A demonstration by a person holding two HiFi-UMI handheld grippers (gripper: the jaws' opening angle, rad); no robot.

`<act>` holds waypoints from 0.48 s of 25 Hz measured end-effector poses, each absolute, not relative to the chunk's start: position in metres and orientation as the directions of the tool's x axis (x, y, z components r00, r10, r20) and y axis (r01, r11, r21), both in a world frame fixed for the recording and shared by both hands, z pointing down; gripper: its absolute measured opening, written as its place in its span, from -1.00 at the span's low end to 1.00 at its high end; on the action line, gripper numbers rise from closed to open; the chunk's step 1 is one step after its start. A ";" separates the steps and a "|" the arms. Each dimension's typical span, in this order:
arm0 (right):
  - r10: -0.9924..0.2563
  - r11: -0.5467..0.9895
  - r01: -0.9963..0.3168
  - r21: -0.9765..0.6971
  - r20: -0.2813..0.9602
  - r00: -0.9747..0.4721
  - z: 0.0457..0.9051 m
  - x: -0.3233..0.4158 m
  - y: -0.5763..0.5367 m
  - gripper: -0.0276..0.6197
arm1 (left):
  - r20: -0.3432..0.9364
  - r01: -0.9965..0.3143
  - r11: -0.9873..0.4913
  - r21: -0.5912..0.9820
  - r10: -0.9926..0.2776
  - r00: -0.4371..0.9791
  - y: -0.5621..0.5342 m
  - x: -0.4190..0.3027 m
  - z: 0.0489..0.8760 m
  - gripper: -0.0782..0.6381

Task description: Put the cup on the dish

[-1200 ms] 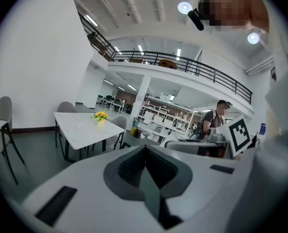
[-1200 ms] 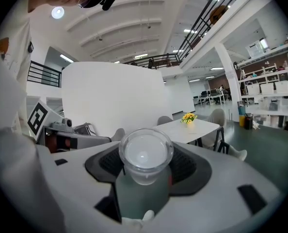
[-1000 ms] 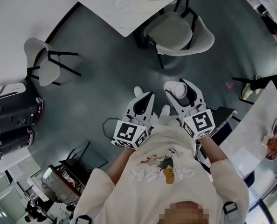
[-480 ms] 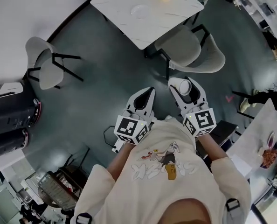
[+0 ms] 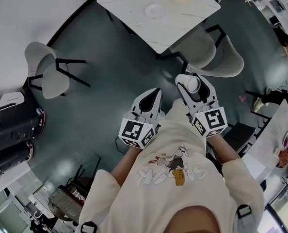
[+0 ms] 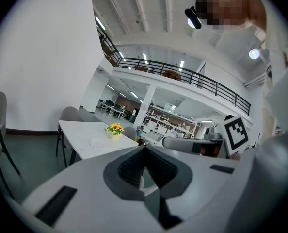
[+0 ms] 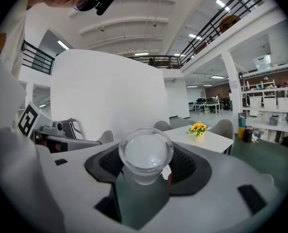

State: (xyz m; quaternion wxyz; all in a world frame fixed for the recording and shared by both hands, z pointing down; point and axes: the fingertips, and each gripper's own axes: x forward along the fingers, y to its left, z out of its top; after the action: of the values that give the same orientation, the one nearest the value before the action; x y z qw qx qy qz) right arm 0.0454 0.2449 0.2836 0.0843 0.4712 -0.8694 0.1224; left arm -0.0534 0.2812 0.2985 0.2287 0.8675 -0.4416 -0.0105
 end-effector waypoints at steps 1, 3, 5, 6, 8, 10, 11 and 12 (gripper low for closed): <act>-0.800 0.522 -0.842 -0.133 0.266 -0.538 0.284 0.043 0.243 -0.08 | 0.183 -0.758 -0.509 0.408 -0.768 0.614 0.279 -0.056 0.299 -0.78; -0.800 0.516 -0.846 -0.133 0.277 -0.532 0.283 0.039 0.242 -0.08 | 0.183 -0.753 -0.512 0.413 -0.763 0.620 0.277 -0.060 0.301 -0.78; -0.801 0.513 -0.848 -0.135 0.280 -0.529 0.282 0.038 0.240 -0.08 | 0.181 -0.749 -0.513 0.420 -0.762 0.622 0.274 -0.063 0.301 -0.78; -0.802 0.512 -0.848 -0.135 0.278 -0.529 0.281 0.038 0.238 -0.08 | 0.179 -0.748 -0.513 0.422 -0.761 0.623 0.271 -0.063 0.301 -0.78; -0.804 0.510 -0.849 -0.137 0.275 -0.527 0.280 0.040 0.232 -0.08 | 0.180 -0.747 -0.514 0.422 -0.760 0.624 0.267 -0.061 0.302 -0.78; -0.806 0.507 -0.850 -0.142 0.273 -0.526 0.283 0.043 0.224 -0.08 | 0.186 -0.747 -0.513 0.424 -0.758 0.626 0.262 -0.058 0.306 -0.78; -0.806 0.506 -0.850 -0.145 0.272 -0.526 0.286 0.044 0.218 -0.08 | 0.190 -0.747 -0.510 0.426 -0.757 0.626 0.258 -0.057 0.309 -0.78; -0.805 0.507 -0.850 -0.147 0.271 -0.527 0.288 0.044 0.211 -0.08 | 0.196 -0.748 -0.506 0.429 -0.756 0.624 0.253 -0.056 0.312 -0.78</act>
State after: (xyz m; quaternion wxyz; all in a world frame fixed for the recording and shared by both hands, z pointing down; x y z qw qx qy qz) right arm 0.0445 0.2110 0.2875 0.0840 0.4790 -0.8638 0.1316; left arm -0.0560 0.2533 0.3119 0.2429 0.8678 -0.4334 -0.0082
